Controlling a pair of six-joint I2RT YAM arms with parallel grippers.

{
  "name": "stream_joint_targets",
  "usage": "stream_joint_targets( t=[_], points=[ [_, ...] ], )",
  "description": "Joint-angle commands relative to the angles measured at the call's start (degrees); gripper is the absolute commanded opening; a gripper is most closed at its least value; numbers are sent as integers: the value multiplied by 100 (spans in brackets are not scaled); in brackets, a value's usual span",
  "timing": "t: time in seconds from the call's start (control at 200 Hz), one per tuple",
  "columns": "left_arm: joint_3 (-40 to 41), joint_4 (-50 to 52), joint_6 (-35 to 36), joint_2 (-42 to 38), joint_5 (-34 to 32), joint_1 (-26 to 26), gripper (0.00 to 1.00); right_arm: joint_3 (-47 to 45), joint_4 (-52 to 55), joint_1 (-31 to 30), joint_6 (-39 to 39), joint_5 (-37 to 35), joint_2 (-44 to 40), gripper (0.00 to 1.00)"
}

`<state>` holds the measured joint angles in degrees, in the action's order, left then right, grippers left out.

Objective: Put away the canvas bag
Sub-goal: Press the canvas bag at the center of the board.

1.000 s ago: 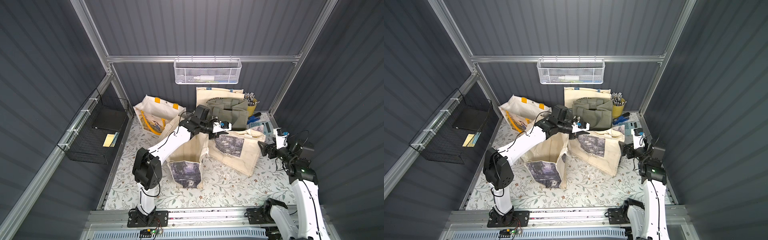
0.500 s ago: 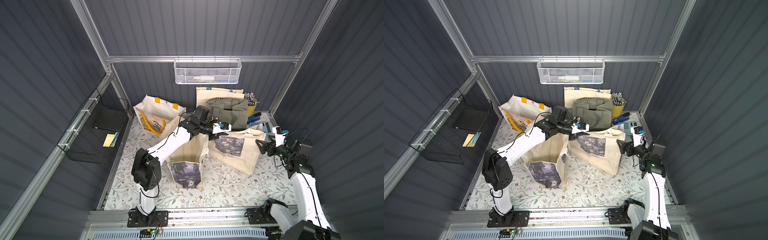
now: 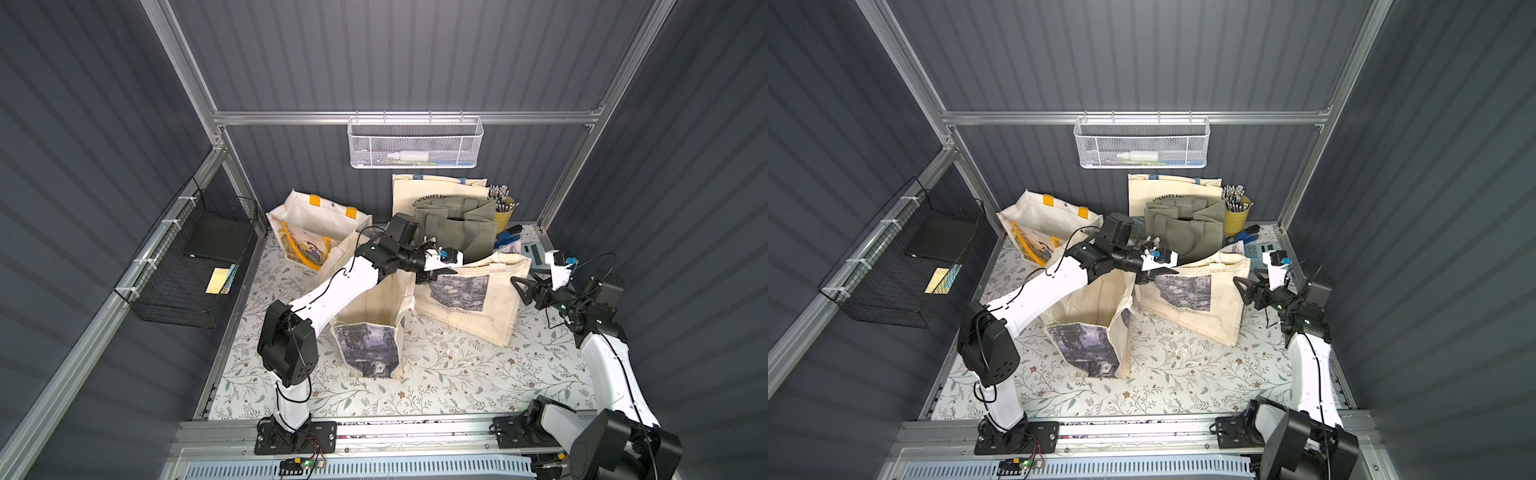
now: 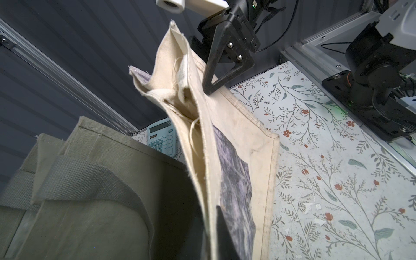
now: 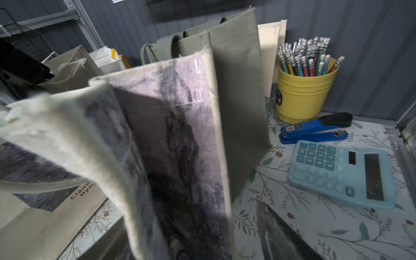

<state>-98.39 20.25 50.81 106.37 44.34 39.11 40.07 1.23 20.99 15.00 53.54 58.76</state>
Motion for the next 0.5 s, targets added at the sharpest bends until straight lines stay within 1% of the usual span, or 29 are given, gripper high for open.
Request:
stream_joint_targets(
  t=[0.0,0.08,0.145,0.235,0.28,0.325,0.42,0.47,0.495],
  points=[
    [-215,-144,87,-137,232,118,0,-242,-132,10,57,25,-387,78],
    [-262,-39,155,-54,81,170,0,-399,-69,10,147,-393,-846,76],
    [-282,89,244,-17,-44,225,0,-501,-2,11,233,-595,-1187,71],
    [-273,111,254,21,-100,284,0,-679,0,15,308,-547,-1400,52],
    [-295,111,252,42,-130,322,3,-768,-26,-2,383,-496,-1445,38],
    [-335,128,246,74,-173,351,5,-836,-58,-8,391,-494,-1518,29],
    [-477,203,228,157,-237,391,10,-957,-56,-22,505,-397,-1644,16],
    [-594,267,228,220,-241,412,17,-1009,-32,-58,599,-382,-1720,12],
    [-656,299,224,261,-242,427,18,-1035,-23,-61,633,-363,-1746,11]
  ],
)
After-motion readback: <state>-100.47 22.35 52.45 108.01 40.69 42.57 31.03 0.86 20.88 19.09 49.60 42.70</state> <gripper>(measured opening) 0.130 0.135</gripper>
